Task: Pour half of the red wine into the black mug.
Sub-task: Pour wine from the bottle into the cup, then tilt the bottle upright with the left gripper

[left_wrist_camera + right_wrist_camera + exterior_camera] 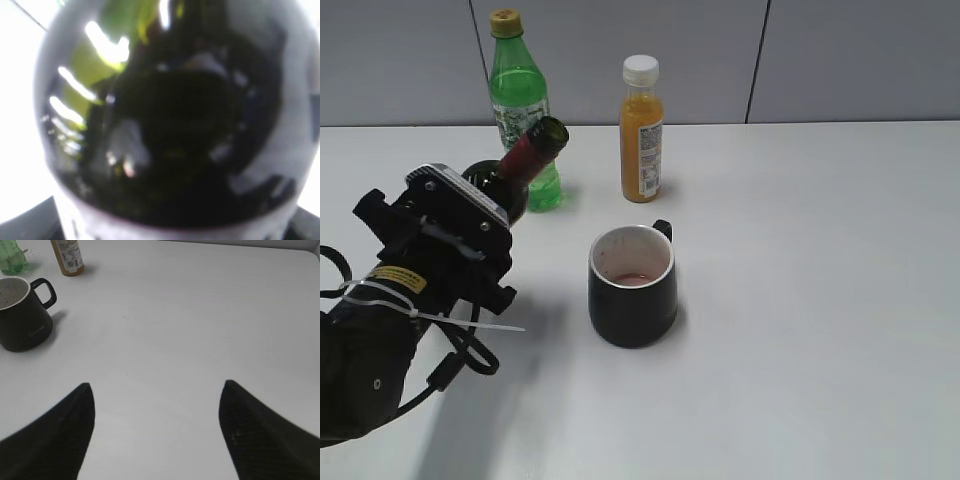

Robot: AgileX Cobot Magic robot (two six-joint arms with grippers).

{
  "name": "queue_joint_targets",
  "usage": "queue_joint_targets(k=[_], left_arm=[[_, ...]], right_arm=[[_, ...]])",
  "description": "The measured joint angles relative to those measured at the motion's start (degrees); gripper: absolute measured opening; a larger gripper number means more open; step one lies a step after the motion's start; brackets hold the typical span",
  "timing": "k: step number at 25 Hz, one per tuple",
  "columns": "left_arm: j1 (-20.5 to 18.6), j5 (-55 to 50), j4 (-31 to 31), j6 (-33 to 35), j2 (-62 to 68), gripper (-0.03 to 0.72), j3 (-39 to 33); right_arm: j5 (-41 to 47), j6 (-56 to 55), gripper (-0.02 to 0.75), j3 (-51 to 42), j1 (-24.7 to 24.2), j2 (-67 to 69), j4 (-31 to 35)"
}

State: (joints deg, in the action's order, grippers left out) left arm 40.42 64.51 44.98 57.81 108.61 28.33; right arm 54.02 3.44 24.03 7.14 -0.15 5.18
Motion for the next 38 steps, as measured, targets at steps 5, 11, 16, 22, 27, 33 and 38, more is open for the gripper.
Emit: queue_joint_targets(k=[5,11,16,22,27,33,38], left_arm=[[0.00,0.00,2.69,8.16,0.00,0.533,0.00],[0.00,-0.01,4.38,16.61,-0.01,0.533,1.26],[0.00,0.11,5.38,20.89,-0.01,0.533,3.08],[0.00,0.04,5.61,27.87,-0.01,0.533,3.20],[0.00,0.04,5.81,31.20,-0.01,0.533,3.20],[0.00,0.04,6.28,36.45,-0.01,0.533,3.20],[0.00,0.04,7.06,41.49,-0.01,0.533,3.20]], right_arm=[[0.00,0.06,0.585,0.00,0.00,0.00,0.00],[-0.05,0.06,0.585,0.00,0.00,0.00,0.00],[-0.05,-0.02,0.585,0.00,0.00,0.00,0.00],[-0.05,0.02,0.585,0.00,0.00,0.00,0.00],[-0.05,0.02,0.585,0.00,0.00,0.00,0.00],[-0.05,0.02,0.585,0.00,0.00,0.00,0.00],[-0.05,0.02,0.585,0.00,0.00,0.00,0.00]])
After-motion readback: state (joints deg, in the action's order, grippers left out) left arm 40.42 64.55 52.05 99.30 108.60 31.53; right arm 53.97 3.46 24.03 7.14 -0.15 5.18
